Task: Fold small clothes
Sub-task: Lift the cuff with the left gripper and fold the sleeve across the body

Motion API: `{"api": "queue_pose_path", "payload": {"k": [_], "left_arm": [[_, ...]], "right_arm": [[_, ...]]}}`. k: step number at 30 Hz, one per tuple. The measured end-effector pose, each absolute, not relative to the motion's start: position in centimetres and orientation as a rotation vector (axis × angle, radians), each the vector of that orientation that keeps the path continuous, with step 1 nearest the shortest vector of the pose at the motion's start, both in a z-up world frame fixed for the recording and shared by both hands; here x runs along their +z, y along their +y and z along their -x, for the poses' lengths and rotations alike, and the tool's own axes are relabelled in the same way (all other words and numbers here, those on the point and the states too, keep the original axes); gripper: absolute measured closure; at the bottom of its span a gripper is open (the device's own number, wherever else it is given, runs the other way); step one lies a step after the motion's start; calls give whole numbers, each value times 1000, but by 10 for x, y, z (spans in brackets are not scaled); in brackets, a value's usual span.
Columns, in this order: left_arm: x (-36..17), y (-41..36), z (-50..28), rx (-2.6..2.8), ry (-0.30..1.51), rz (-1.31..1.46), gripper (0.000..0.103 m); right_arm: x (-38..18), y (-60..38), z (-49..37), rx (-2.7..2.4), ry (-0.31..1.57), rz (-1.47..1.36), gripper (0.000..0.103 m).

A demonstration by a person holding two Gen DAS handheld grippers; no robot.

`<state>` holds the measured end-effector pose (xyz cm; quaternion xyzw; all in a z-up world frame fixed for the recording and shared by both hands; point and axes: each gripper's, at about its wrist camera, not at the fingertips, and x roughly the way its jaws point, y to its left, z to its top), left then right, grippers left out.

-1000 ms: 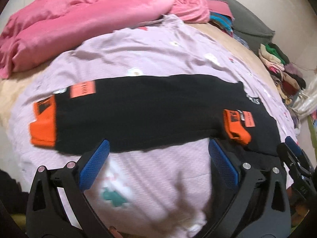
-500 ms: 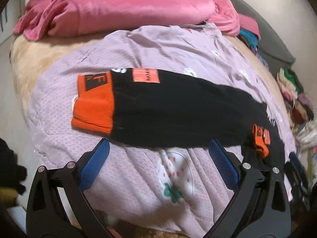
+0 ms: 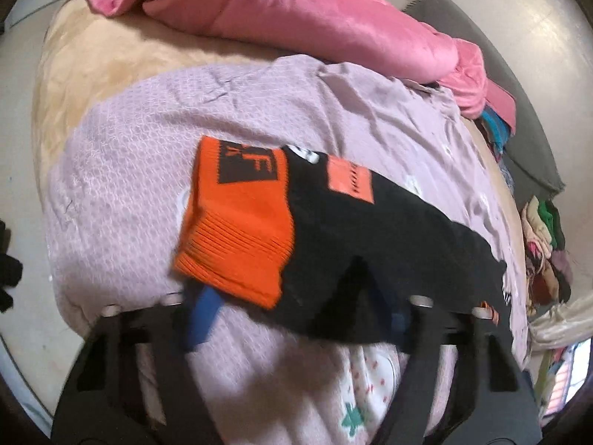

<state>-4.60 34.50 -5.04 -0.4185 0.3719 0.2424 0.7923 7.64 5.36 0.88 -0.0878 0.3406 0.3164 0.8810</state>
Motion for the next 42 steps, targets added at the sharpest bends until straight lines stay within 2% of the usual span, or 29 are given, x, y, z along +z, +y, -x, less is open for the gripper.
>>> {"api": "queue_pose_path", "payload": {"k": [2, 3, 4, 5, 17, 27, 42], "left_arm": [[-50, 352, 45, 532, 793, 901, 76], [-49, 354, 47, 533, 788, 895, 81], [-45, 354, 50, 524, 762, 901, 91], [-42, 354, 52, 516, 743, 900, 93], [52, 310, 58, 382, 547, 738, 96], [112, 264, 13, 274, 497, 622, 97], [139, 176, -49, 61, 514, 495, 98]], "right_arm": [[9, 51, -76, 656, 709, 177, 5], [10, 50, -75, 656, 708, 175, 5], [10, 49, -74, 656, 706, 172, 5], [11, 46, -73, 654, 702, 170, 5], [25, 12, -76, 602, 672, 108, 5], [36, -30, -84, 528, 645, 42, 5], [45, -107, -96, 381, 614, -68, 5]]}}
